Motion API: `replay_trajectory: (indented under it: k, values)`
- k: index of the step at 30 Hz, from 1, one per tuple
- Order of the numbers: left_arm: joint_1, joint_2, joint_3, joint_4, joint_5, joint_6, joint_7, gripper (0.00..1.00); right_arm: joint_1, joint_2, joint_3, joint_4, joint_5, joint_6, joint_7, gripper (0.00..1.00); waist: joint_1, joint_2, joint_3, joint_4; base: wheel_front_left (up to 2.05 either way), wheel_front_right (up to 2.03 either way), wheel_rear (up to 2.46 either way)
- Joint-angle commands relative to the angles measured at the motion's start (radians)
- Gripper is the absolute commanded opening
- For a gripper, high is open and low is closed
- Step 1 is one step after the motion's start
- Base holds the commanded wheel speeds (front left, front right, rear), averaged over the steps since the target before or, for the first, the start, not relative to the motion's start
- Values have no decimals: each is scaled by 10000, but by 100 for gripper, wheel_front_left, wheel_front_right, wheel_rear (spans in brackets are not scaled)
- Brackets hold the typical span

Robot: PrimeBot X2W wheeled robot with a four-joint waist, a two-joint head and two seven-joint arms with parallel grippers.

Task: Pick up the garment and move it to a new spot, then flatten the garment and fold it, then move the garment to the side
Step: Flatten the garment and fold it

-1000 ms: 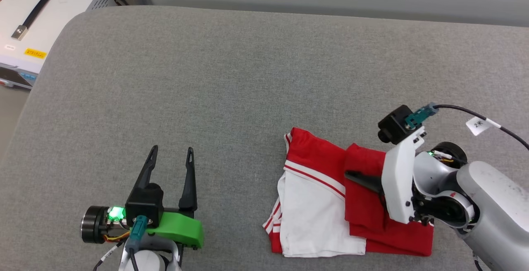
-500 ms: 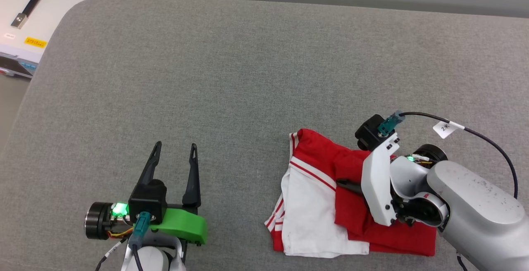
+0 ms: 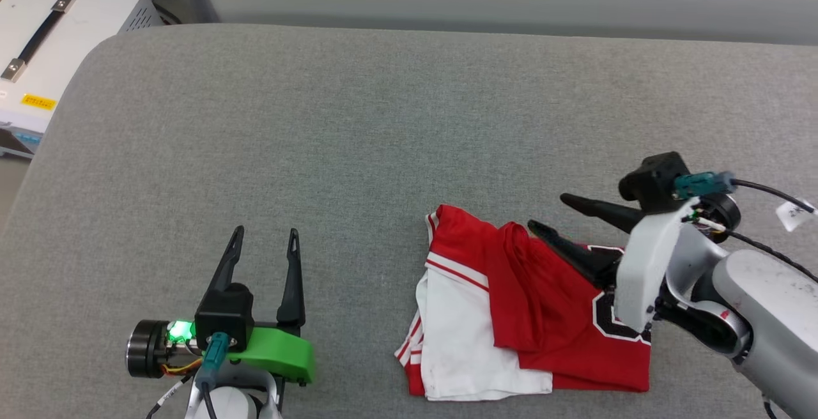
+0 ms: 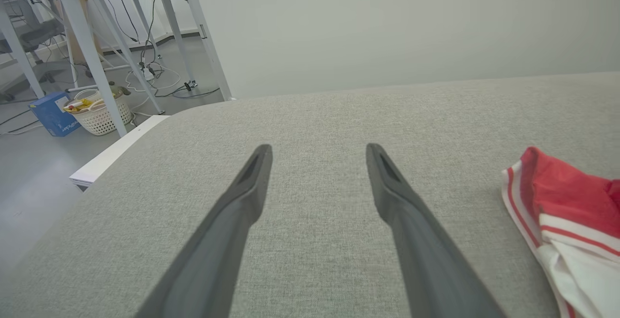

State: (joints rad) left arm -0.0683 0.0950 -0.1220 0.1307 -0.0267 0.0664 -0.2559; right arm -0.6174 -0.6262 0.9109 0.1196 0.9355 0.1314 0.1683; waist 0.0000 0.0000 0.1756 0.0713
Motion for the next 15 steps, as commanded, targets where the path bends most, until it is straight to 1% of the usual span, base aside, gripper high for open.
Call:
replay_trajectory:
  k: [1, 5, 8, 11, 15]
  values:
    - [135, 37, 21, -6, 78, 19, -59, 100, 292, -129, -300, -152, -126, -7, -502, 100, 0, 0, -171, -190, 0, 0, 0]
    - [218, 71, 41, -52, 90, 23, -59, 100, 843, -243, -1449, -168, -850, -7, -1819, 100, 0, 0, -270, -407, 0, 0, 0]
    - [245, 83, 43, -96, 99, 26, -59, 100, 1354, -21, -2495, 28, -1609, -7, -2660, 100, 0, 0, -328, -546, 0, 0, 0]
    - [283, 92, 40, -142, 108, 38, -59, 100, 1958, 410, -3751, 312, -2621, -7, -3455, 100, 0, 0, -385, -678, 0, 0, 0]
    - [328, 111, 12, -191, 119, 22, -59, 100, 2742, 1126, -5458, 529, -4227, -7, -4046, 100, 0, 0, -471, -795, 0, 0, 0]
